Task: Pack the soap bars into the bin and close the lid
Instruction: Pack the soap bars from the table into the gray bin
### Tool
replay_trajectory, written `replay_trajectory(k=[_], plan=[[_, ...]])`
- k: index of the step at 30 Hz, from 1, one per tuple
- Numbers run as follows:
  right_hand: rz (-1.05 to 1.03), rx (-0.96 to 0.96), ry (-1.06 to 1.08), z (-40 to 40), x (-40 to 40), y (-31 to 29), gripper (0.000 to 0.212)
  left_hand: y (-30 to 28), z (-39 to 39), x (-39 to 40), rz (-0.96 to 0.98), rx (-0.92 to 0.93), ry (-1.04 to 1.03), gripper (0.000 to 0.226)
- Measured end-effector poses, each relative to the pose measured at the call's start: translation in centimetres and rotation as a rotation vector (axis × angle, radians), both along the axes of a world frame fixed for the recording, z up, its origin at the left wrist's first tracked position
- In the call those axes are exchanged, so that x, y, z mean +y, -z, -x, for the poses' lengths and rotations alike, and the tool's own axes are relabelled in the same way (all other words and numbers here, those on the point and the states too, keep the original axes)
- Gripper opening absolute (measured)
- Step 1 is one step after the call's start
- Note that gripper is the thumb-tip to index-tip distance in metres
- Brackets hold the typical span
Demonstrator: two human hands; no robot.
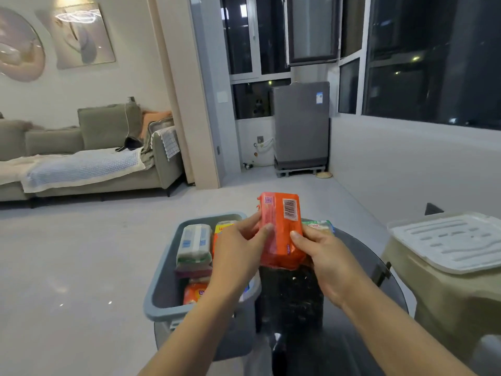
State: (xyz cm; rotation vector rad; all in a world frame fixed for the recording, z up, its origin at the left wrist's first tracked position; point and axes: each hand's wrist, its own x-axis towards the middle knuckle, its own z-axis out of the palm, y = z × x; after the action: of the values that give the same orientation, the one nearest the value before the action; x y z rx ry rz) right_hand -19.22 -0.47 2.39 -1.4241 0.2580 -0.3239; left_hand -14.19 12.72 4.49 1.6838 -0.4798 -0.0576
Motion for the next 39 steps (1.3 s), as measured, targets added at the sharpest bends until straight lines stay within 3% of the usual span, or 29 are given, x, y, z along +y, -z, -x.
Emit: replay_trajectory(k=[7, 12, 16, 24, 28, 32, 34, 37, 39], plan=[[0.135, 0.024, -0.104, -2.2, 4.2, -2.1, 0.024, -1.7, -1.3, 6.1, -0.017, 0.124, -0.087, 0.042], [0.296, 0.171, -0.185, -3.6, 5.9, -2.4, 0.028, -0.7, -3.2, 8.6, -0.074, 0.235, -0.082, 0.039], [0.483, 0.331, -0.235, -4.6, 6.7, -2.4, 0.036, 0.9, -5.0, 9.8, -0.099, 0.371, -0.005, 0.029], [0.748, 0.561, -0.377, -6.8, 7.5, -3.9, 0.052, 2.4, -7.9, 11.1, -0.206, 0.576, 0.174, 0.038], [0.875, 0.618, -0.431, -7.5, 7.7, -3.5, 0.053, 3.0, -8.6, 11.1, -0.254, 0.601, 0.242, 0.038], [1.255, 0.657, -0.432, -8.6, 8.1, -2.6, 0.053, 4.4, -8.7, 10.2, -0.314, 0.593, 0.224, 0.043], [1.269, 0.69, -0.441, -8.9, 7.9, -2.4, 0.051, 4.8, -8.8, 10.0, -0.355, 0.581, 0.221, 0.044], [1.518, 0.574, -0.294, -9.2, 7.2, -2.3, 0.052, 4.7, -8.9, 9.7, -0.421, 0.53, 0.22, 0.046], [1.542, 0.491, -0.219, -9.4, 6.4, -2.0, 0.049, 4.4, -8.5, 9.0, -0.506, 0.453, 0.197, 0.047]])
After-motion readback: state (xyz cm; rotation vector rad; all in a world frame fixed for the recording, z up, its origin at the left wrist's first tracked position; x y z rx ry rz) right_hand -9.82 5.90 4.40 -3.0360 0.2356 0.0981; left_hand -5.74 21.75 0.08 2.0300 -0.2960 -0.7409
